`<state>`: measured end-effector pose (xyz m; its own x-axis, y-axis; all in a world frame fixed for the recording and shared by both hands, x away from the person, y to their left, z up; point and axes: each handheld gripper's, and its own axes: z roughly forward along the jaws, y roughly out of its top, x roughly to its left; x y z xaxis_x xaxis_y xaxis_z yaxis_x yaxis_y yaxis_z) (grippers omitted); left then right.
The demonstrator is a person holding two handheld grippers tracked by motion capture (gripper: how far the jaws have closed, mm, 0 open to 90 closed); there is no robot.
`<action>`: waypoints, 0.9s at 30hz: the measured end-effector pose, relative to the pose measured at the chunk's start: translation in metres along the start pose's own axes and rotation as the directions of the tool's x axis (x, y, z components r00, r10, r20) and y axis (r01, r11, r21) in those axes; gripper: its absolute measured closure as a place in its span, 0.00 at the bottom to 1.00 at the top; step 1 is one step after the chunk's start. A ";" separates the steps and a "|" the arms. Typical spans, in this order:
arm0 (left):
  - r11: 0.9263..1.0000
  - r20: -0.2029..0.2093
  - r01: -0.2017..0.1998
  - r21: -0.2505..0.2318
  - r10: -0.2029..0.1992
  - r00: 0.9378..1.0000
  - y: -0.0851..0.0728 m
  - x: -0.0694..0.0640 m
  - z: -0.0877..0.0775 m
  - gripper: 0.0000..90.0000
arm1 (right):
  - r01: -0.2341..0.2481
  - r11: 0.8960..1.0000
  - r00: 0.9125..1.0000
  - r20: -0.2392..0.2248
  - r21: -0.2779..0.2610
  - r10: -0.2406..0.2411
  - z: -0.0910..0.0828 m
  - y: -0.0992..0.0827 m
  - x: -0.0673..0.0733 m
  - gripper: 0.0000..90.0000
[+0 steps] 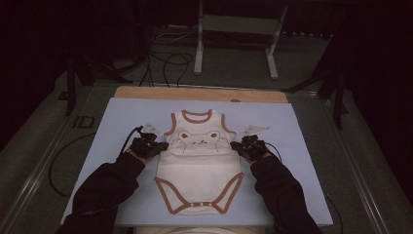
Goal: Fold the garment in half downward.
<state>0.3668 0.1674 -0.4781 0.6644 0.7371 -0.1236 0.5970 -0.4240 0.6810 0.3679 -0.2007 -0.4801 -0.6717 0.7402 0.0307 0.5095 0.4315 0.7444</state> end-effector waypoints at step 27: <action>0.996 0.043 -0.089 -0.009 0.089 0.995 -0.043 -0.049 -0.043 1.00 | 0.065 0.998 0.996 -0.066 -0.017 -0.066 -0.052 -0.035 0.048 0.99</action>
<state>0.2888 0.1721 -0.4701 0.7336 0.6732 -0.0935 0.5319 -0.4830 0.6955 0.2898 -0.2072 -0.4699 -0.7378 0.6745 0.0259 0.4559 0.4695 0.7561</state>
